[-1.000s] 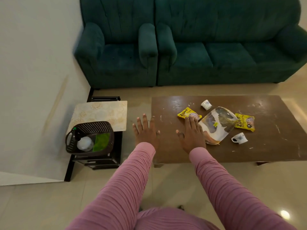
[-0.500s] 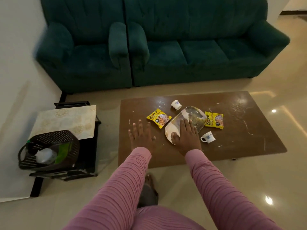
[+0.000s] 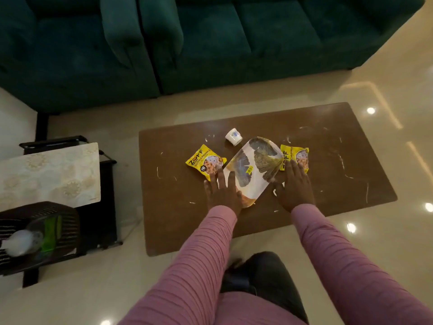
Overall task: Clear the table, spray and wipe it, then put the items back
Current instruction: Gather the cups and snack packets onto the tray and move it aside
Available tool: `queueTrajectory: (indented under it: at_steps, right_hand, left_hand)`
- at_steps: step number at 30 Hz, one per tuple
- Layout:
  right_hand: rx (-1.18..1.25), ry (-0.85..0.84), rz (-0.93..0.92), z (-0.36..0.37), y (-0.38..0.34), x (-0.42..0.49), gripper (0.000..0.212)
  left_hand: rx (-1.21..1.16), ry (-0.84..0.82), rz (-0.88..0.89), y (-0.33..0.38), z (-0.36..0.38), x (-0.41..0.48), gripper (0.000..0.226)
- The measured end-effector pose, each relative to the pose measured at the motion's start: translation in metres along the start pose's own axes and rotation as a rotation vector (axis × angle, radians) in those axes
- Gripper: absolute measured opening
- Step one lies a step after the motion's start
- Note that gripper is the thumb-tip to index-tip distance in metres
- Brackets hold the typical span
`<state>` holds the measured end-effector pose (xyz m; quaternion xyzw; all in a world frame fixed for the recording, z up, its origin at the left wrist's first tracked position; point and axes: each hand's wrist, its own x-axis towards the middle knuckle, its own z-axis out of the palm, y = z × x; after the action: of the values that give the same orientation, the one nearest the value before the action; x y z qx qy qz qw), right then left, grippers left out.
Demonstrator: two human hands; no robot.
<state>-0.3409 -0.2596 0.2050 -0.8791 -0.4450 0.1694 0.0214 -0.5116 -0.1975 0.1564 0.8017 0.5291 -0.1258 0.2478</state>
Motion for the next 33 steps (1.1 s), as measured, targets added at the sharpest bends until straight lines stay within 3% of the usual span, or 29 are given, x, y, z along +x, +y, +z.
queueTrajectory:
  at_steps: [5,11,14,18,22,29,33]
  right_hand:
    - [-0.014,-0.07,-0.015,0.019,0.01,0.057,0.07]
    - [-0.013,-0.193,-0.105,0.075,0.036,0.139,0.069]
    - [0.007,-0.248,-0.126,0.104,0.049,0.178,0.069]
    - [0.086,-0.255,-0.09,0.134,0.072,0.237,0.068]
    - [0.143,-0.258,-0.069,0.157,0.093,0.289,0.055]
    - [-0.128,0.001,-0.058,0.169,0.103,0.312,0.026]
    - [-0.142,-0.018,0.025,0.163,0.111,0.302,0.021]
  left_hand:
    - [0.008,-0.038,-0.006,-0.001,0.024,0.033,0.066]
    - [-0.09,-0.083,-0.184,-0.005,0.087,0.076,0.067]
    - [-0.238,-0.102,-0.386,-0.001,0.115,0.089,0.062]
    - [-0.521,-0.126,-0.782,0.009,0.157,0.112,0.053]
    - [-0.692,-0.057,-1.045,0.013,0.193,0.128,0.054]
    - [-0.733,0.07,-1.06,-0.001,0.196,0.148,0.058]
    - [-0.736,0.124,-0.932,-0.031,0.172,0.171,0.05]
